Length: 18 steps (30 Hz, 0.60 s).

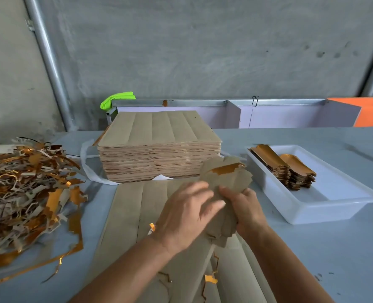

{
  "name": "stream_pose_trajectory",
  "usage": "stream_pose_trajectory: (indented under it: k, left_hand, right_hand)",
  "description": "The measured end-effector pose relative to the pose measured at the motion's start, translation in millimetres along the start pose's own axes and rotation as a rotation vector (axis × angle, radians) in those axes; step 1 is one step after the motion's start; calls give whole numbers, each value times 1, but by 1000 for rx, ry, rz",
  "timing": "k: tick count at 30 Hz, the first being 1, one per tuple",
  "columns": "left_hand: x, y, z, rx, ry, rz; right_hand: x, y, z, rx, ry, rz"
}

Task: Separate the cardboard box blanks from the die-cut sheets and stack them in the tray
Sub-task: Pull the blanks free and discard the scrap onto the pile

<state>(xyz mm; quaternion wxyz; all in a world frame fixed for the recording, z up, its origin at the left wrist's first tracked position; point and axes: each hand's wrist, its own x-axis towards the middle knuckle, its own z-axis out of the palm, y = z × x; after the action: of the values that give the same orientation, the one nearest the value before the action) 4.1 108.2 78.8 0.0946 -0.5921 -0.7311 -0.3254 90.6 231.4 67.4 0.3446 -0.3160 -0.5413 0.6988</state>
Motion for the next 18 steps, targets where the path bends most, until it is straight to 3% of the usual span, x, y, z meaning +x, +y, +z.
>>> stream_pose_trajectory:
  k: [2,6,8,12,18]
  left_hand:
    - [15,0,-4,105,250,-17]
    - [46,-2,-10,142,238,-43]
    - [55,-13,-16,124,266,-103]
    - [69,-50,-41,191,314,-350]
    - [52,-110,-62,262,398,-603]
  right_hand:
    - [-4,0,2,-135,-54,-101]
    - [-10,-2,9,-457,-145,-223]
    - [-11,-3,6,-497,-156,-204]
    - [-7,-1,-17,-197,-125,-18]
    - [10,5,-48,308,104,116]
